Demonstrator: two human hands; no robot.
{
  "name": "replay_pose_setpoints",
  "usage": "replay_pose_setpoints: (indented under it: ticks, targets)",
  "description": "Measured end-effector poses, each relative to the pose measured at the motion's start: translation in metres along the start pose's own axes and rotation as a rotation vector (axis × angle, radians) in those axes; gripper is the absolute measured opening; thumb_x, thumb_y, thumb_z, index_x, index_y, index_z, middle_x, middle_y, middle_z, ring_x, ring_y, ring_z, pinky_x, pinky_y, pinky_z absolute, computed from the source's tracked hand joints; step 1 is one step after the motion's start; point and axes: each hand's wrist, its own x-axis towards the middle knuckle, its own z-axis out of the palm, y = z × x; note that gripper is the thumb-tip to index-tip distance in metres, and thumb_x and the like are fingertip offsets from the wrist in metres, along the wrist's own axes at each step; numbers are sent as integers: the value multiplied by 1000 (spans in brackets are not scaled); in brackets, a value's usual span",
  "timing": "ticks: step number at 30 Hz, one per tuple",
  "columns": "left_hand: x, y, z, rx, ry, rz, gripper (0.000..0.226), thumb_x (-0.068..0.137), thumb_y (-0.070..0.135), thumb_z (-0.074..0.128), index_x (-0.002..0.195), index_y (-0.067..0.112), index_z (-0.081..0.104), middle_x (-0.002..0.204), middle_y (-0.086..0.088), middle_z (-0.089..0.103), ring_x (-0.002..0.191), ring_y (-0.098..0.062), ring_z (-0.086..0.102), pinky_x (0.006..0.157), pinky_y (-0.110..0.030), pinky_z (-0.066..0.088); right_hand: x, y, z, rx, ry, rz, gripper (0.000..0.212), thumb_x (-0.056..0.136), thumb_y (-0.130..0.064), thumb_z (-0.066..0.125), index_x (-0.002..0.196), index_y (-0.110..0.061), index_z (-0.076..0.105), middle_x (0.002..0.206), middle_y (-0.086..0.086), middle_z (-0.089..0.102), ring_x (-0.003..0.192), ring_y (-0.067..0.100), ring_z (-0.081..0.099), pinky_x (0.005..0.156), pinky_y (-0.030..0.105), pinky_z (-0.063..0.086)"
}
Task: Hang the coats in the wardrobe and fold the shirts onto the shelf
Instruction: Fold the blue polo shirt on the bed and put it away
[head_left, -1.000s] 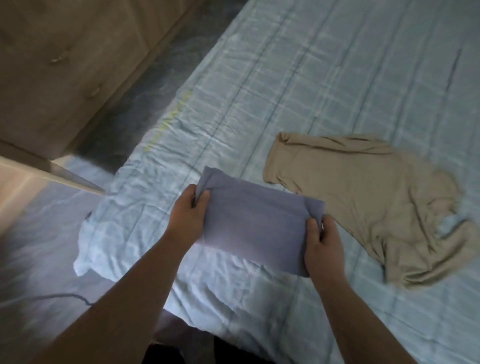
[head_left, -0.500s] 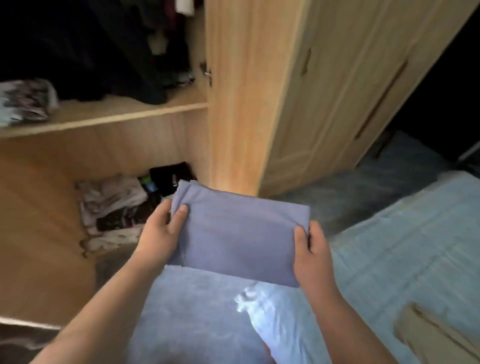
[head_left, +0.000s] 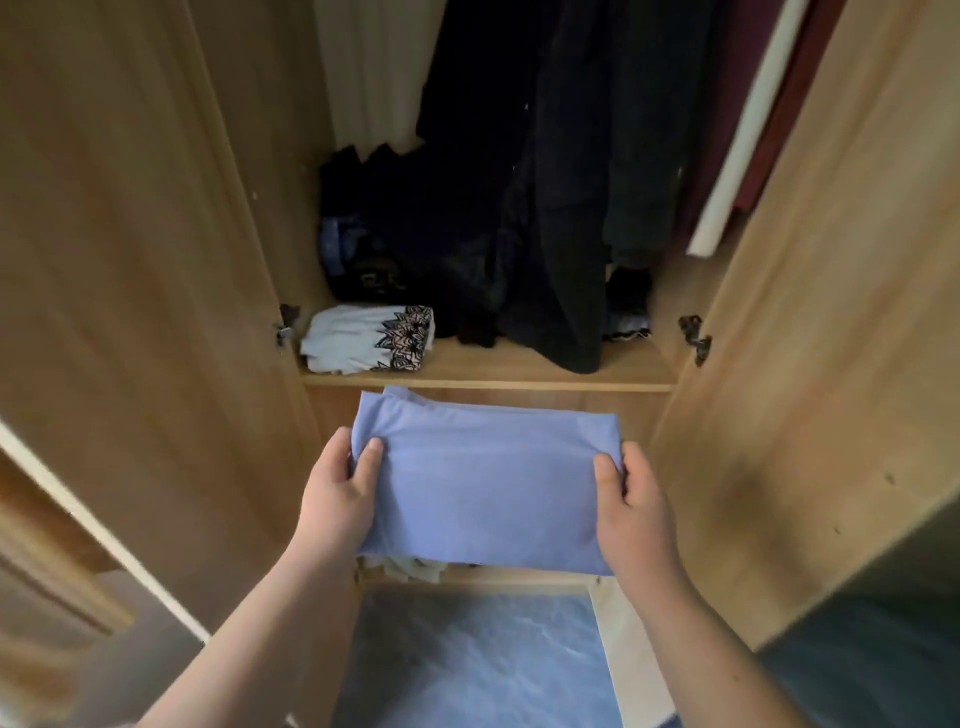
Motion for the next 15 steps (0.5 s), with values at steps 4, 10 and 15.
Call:
replay_pose_setpoints:
  ticks: [4, 10, 15]
  targets:
    - [50, 9, 26, 26, 67, -10, 33, 99, 33, 52, 81, 6, 44, 74, -14, 51, 64, -16, 45, 61, -35, 36, 68, 13, 23, 81, -70, -7, 32, 102, -27, 45, 72, -26, 35, 63, -13, 42, 57, 7, 38, 54, 23, 30]
    - [130, 20, 43, 114, 213, -72, 27, 99, 33, 52, 87, 9, 52, 82, -12, 59, 77, -26, 56, 65, -32, 39, 176, 29, 79, 90, -229, -57, 18, 103, -40, 40, 91, -26, 41, 73, -12, 43, 66, 5, 42, 63, 26, 34]
    - [189, 15, 28, 211, 290, -130, 17, 99, 33, 51, 93, 18, 56, 83, 5, 60, 77, -15, 53, 64, -31, 40, 232, 11, 143, 144, -374, -59, 20, 104, -35, 40, 109, -18, 50, 91, -8, 55, 79, 9, 55, 64, 21, 38]
